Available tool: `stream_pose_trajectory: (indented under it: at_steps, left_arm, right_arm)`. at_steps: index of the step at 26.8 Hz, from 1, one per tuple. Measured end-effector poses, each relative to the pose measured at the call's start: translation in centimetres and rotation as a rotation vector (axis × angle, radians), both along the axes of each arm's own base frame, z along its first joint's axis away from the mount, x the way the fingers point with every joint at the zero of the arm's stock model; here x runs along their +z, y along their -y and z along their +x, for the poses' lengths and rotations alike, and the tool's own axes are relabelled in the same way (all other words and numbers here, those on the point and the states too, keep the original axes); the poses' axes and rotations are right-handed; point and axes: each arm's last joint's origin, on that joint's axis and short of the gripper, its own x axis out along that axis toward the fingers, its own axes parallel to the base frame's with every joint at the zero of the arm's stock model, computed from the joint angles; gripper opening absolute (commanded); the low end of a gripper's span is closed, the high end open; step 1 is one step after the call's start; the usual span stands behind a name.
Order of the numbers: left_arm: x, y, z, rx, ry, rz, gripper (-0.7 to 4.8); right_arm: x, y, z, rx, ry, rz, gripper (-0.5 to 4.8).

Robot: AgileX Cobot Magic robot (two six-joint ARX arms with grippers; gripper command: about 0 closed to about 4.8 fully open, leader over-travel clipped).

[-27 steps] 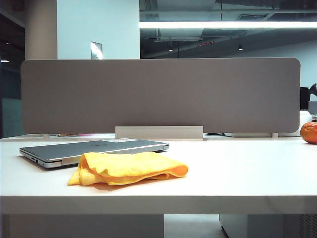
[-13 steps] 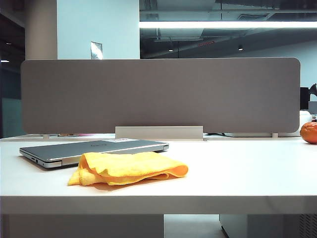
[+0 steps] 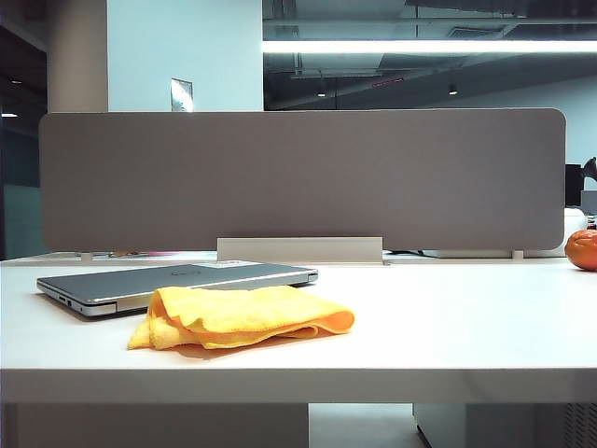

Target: Pick up the yellow rag and put it over the laptop.

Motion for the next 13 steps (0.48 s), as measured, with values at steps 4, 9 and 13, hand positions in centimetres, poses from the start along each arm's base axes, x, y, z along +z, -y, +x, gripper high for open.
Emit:
stream_pose_trajectory:
  at_steps: [4, 9, 13]
  left_arm:
    - [0.0, 0.0, 0.0, 0.0, 0.0, 0.0, -0.06]
    - [0.0, 0.0, 0.0, 0.0, 0.0, 0.0, -0.06]
    - [0.0, 0.11, 0.0, -0.038, 0.0, -0.005, -0.06]
  right_arm:
    - [0.2, -0.38, -0.13, 0.14, 0.017, 0.024, -0.05]
    - [0.32, -0.6, -0.22, 0.219, 0.017, 0.059, -0.05]
    - [0.32, -0.62, -0.24, 0.213, -0.023, 0.145, -0.05]
